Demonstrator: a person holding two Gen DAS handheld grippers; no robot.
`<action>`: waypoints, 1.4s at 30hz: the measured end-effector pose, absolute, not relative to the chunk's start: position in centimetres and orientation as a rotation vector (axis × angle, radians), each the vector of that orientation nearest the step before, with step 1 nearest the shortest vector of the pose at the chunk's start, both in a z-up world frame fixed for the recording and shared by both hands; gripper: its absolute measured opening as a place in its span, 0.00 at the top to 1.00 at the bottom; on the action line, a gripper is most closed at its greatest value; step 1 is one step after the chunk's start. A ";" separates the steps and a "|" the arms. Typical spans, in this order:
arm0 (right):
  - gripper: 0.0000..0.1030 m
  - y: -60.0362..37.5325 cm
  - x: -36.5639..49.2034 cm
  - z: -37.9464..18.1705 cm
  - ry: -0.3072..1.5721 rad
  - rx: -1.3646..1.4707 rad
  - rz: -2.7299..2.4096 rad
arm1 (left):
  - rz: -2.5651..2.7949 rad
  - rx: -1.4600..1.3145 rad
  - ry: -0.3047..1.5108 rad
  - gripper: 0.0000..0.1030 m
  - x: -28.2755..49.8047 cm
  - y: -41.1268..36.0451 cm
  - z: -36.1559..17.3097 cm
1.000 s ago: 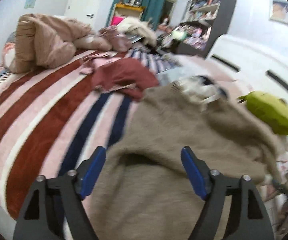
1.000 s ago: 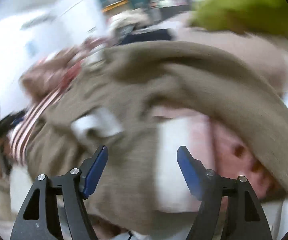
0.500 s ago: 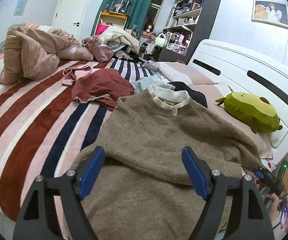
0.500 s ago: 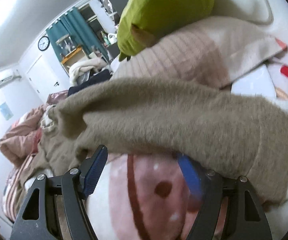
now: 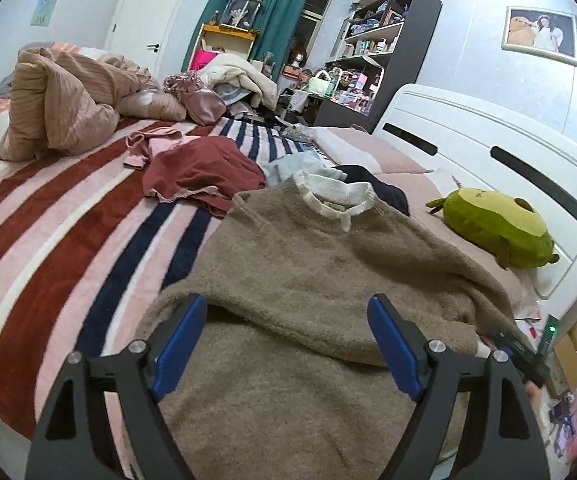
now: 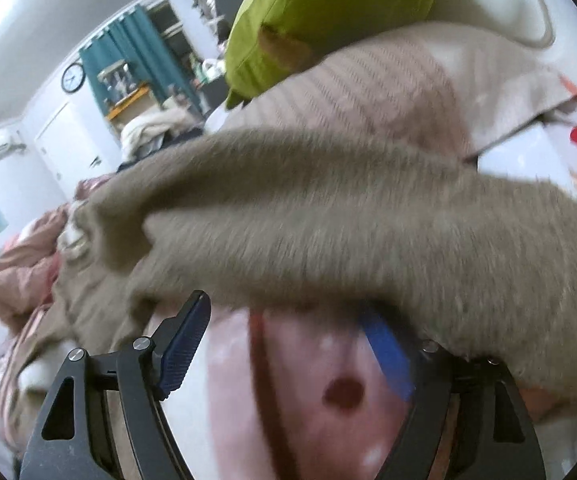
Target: Fold small clothes
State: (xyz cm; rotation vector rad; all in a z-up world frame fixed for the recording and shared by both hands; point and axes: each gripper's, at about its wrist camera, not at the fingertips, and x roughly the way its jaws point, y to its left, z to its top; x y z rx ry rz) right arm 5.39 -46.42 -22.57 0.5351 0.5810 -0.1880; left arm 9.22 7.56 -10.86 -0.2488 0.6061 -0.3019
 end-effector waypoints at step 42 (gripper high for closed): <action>0.34 -19.1 10.6 -14.7 0.859 -0.031 0.523 | -0.216 -0.240 0.553 0.17 7.9 13.4 -11.1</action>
